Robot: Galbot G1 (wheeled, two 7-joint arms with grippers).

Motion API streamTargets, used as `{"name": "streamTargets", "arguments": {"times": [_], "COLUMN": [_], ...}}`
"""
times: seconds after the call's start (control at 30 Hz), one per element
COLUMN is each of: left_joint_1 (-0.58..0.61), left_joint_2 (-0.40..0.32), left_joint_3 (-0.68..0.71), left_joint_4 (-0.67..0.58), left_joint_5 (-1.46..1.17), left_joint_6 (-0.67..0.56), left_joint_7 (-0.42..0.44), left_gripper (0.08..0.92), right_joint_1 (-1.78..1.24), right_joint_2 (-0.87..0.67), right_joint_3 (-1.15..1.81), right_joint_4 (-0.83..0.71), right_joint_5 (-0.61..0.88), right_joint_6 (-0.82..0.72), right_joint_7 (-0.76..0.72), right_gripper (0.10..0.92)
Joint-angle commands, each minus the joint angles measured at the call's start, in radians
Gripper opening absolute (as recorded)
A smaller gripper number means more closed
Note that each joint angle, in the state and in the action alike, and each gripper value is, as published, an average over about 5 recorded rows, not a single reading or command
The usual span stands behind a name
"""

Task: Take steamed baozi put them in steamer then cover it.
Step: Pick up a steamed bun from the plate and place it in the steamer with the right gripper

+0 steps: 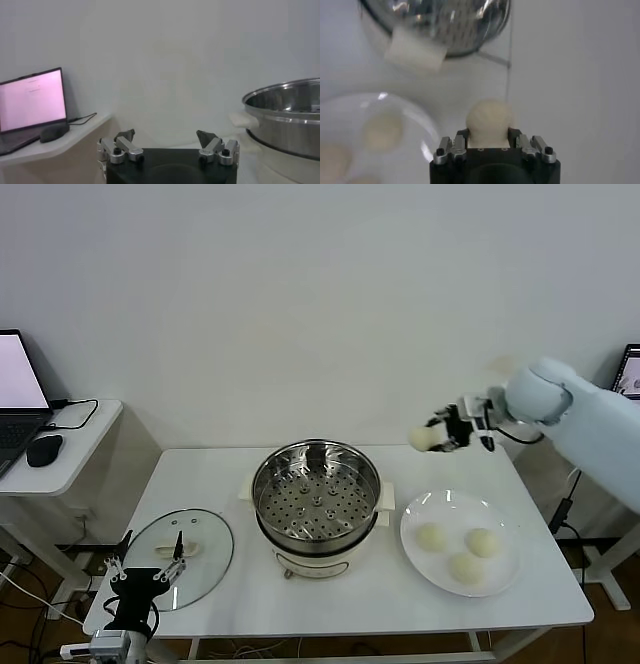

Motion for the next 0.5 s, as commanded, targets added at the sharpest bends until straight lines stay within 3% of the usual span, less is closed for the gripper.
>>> {"name": "streamTargets", "arguments": {"times": [0.03,0.33,0.5], "left_joint_1": [0.0,0.003,0.005], "left_joint_2": [0.001,0.003,-0.002], "left_joint_3": [-0.002,-0.019,-0.029], "left_joint_4": [0.001,-0.002,0.0], "left_joint_5": [-0.001,-0.008,-0.013], "left_joint_6": [0.0,0.001,0.001], "left_joint_7": [0.0,0.001,0.0], "left_gripper": [0.823,0.823,0.823], "right_joint_1": [0.155,0.138,0.103], "right_joint_2": [0.232,0.408,0.456], "right_joint_3": [-0.202,-0.319,-0.329], "right_joint_4": [-0.035,-0.152,-0.207], "right_joint_5": [0.11,0.007,-0.141], "right_joint_6": [0.115,0.296,0.387], "right_joint_7": [0.016,-0.01,0.004], "right_gripper": [0.501,0.525,0.526]}}
